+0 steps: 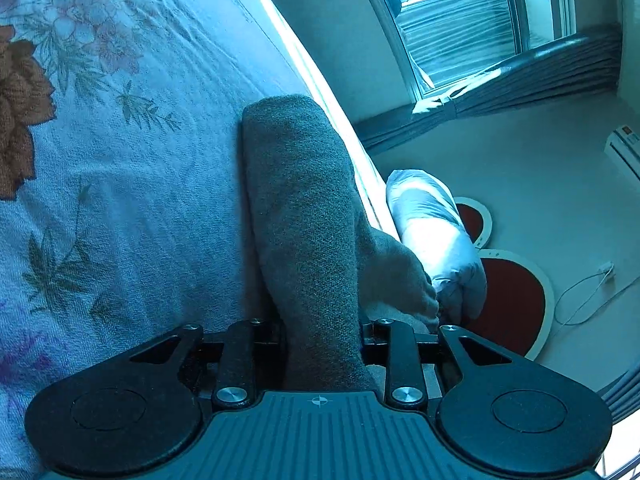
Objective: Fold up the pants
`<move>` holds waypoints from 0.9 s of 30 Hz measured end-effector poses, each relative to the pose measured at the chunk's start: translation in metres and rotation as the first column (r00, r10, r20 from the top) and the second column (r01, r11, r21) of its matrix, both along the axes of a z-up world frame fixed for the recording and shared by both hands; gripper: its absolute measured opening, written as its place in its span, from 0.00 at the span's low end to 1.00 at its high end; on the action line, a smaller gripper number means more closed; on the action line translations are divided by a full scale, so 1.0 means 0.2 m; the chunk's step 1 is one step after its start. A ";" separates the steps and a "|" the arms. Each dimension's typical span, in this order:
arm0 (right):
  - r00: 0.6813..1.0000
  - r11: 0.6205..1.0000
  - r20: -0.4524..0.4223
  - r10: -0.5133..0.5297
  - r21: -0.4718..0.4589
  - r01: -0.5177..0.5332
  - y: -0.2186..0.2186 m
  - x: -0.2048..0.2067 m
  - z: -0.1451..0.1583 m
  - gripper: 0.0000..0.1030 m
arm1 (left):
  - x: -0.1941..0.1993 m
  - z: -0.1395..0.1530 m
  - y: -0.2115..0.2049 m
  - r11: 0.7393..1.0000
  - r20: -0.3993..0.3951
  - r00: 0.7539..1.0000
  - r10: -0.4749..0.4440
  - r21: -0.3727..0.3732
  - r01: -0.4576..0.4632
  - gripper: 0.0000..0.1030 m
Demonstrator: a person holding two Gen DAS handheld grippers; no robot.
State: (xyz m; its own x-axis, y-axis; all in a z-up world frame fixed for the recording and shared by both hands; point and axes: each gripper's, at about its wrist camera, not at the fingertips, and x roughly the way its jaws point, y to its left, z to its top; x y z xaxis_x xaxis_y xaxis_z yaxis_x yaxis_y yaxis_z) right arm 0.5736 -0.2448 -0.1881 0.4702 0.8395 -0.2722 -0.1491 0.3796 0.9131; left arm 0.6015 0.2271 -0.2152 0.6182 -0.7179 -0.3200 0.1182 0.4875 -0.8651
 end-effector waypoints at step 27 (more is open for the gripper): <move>0.978 0.814 0.192 -0.081 -0.553 0.176 0.11 -0.32 0.23 0.90 | -0.41 0.29 -0.14 0.736 0.153 0.980 0.126 0.648 -0.196 0.85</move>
State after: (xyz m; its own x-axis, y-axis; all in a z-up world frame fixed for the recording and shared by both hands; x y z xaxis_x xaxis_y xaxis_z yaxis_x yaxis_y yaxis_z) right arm 0.5104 -0.2232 -0.1413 0.6382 0.4887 -0.5949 -0.1808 0.8462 0.5012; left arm 0.5194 0.1991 -0.1572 0.7563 -0.2380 -0.6094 0.0471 0.9489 -0.3121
